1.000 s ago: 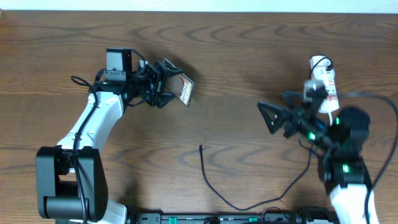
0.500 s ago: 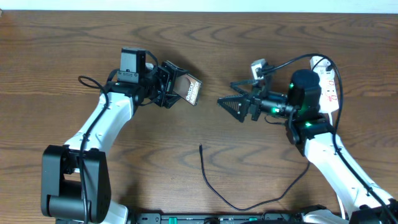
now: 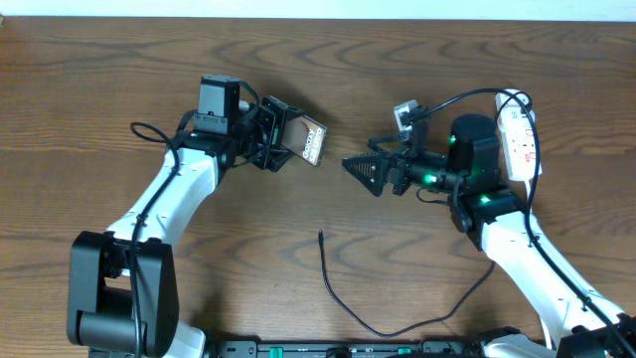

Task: Plug charger to phone and switch on socket
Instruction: 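Move the right gripper toward the phone held by the left gripper, then grasp the phone's edge with the right gripper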

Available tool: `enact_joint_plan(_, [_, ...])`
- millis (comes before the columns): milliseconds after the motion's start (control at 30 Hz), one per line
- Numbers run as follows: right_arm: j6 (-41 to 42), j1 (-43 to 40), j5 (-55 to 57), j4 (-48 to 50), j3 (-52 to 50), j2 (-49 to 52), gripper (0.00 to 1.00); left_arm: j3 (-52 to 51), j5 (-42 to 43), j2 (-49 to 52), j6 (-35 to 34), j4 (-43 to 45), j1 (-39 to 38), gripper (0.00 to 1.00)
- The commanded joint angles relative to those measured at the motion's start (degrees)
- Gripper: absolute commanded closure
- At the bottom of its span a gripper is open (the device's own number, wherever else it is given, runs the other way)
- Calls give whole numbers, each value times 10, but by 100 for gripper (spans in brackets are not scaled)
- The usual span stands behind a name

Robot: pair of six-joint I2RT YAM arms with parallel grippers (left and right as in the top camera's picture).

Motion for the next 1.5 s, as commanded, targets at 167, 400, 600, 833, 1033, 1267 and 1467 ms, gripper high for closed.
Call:
enact_joint_plan(167, [1,63,139,-5,9,3,1,16,5,-18,-14,24,-23,93])
enact_joint_plan(400, [12,103,221,-8,9,4,8,16,5,-18,-28,38,-47,93])
enact_joint_plan(600, [42,104,248,-11,9,7,10,16,6,-18,-43,55,-62,93])
enact_joint_plan(833, [112,103,269,-7,9,28,7,16,13,-18,-50,62,-75,92])
enact_joint_plan(1033, [132,104,266,9,9,54,4,16,21,-18,-53,62,-80,93])
enact_joint_plan(1267, [107,108,264,26,9,58,4,16,21,-18,-52,61,-89,93])
enact_joint_plan(1467, [97,111,264,25,9,58,9,16,17,-18,-52,62,-110,93])
